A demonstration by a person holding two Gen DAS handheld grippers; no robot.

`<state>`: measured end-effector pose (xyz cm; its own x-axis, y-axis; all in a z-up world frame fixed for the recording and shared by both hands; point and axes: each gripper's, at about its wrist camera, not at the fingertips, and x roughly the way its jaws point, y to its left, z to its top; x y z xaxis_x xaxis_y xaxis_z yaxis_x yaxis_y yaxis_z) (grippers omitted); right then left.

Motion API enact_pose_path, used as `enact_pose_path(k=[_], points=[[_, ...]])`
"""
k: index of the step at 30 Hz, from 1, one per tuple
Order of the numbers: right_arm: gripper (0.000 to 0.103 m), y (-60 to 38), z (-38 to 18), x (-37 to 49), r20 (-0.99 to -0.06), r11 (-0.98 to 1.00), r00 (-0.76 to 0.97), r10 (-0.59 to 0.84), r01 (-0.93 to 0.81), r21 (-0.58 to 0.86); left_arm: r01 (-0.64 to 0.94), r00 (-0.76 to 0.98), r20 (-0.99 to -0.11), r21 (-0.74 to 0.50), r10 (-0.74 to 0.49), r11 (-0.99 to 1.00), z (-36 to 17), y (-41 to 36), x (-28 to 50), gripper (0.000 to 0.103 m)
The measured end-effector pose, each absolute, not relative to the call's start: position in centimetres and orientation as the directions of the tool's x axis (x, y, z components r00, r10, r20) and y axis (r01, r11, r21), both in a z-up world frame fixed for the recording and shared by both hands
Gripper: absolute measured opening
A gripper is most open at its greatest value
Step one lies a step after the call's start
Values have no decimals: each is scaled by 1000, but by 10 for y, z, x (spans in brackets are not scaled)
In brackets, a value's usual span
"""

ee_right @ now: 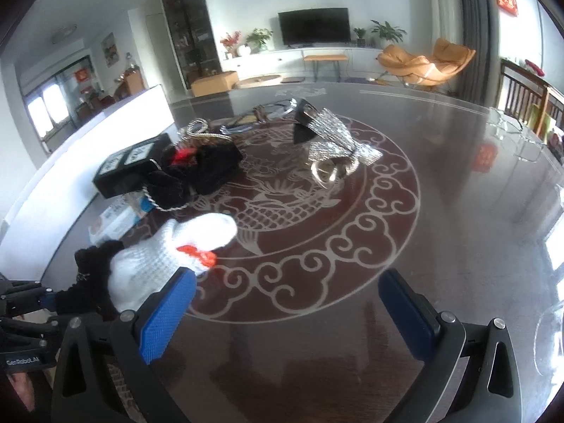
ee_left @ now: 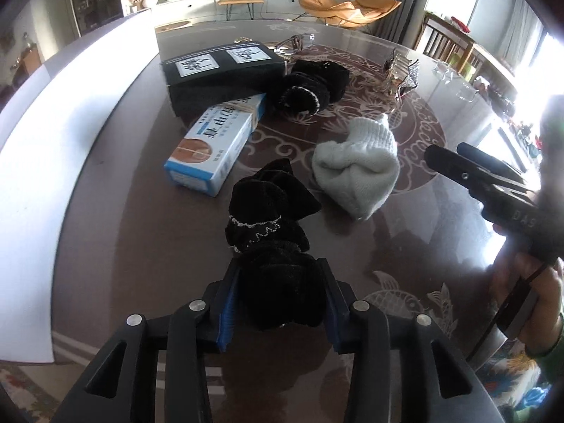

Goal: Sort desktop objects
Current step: 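Grasp the black fuzzy glove with the left tool while the right tool grasps the white knit glove, then carry both gloves over the cork-floored white box and open both tools to drop them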

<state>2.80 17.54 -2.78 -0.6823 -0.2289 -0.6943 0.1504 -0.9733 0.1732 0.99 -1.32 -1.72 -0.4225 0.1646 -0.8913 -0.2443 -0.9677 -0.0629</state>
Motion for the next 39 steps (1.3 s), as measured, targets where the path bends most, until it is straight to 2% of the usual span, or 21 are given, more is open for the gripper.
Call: enact_pose_path(k=[1,4,5,9,10,11,12,14,15,17,22,26,31,35,36,38,39], points=[[103,171,-27,27,-698,-962,-662,-273,185,201,-236,-433,-888,-54,155,-970,-15,-15,11,46],[103,158,-27,15,-720,-918,-570,-394,215,332,-202,-480,-863,-69,160,-977,-7,-19,7,70],[103,150,-28,11,-725,-911,-553,-411,217,351,-195,-490,-856,-76,165,-978,-5,-19,4,72],[103,109,-34,-10,-767,-918,-505,-395,244,312,-163,-467,-879,-19,94,-986,-11,-9,-9,71],[100,99,-38,-15,-783,-923,-492,-381,260,285,-156,-461,-883,-14,85,-988,-17,-11,-13,59],[91,91,-45,-14,-803,-925,-469,-367,276,261,-147,-459,-885,-17,84,-989,-20,-14,-12,40],[77,88,-46,-13,-811,-931,-476,-341,293,219,-140,-484,-872,-5,73,-990,-20,-13,-9,36],[63,88,-43,-7,-813,-917,-460,-357,340,210,-125,-483,-867,-68,120,-990,-18,-26,-2,35],[32,92,-41,-2,-813,-911,-453,-364,354,211,-106,-492,-860,-97,137,-990,-14,-34,3,35],[31,100,-36,7,-818,-913,-461,-343,370,174,-82,-526,-836,-133,156,-988,0,-49,12,35],[31,112,-5,7,-797,-891,-461,-391,405,204,-29,-610,-769,-219,190,-975,60,-97,27,35],[31,63,51,0,-731,-834,-481,-484,508,217,70,-673,-733,-198,100,-978,107,-158,16,35],[31,-59,106,-17,-656,-720,-456,-601,665,198,285,-622,-779,-132,-79,-949,114,-262,-15,35],[32,-162,116,-32,-645,-644,-404,-649,743,182,369,-526,-838,-72,-145,-927,93,-318,-31,37],[34,-183,110,-38,-656,-637,-388,-647,748,186,388,-499,-853,-63,-152,-919,82,-328,-33,38],[46,-221,88,-53,-712,-633,-333,-618,748,199,432,-447,-878,-44,-171,-901,69,-340,-37,43],[63,-234,76,-61,-746,-639,-300,-594,739,212,447,-425,-889,-40,-172,-893,66,-346,-36,45]])
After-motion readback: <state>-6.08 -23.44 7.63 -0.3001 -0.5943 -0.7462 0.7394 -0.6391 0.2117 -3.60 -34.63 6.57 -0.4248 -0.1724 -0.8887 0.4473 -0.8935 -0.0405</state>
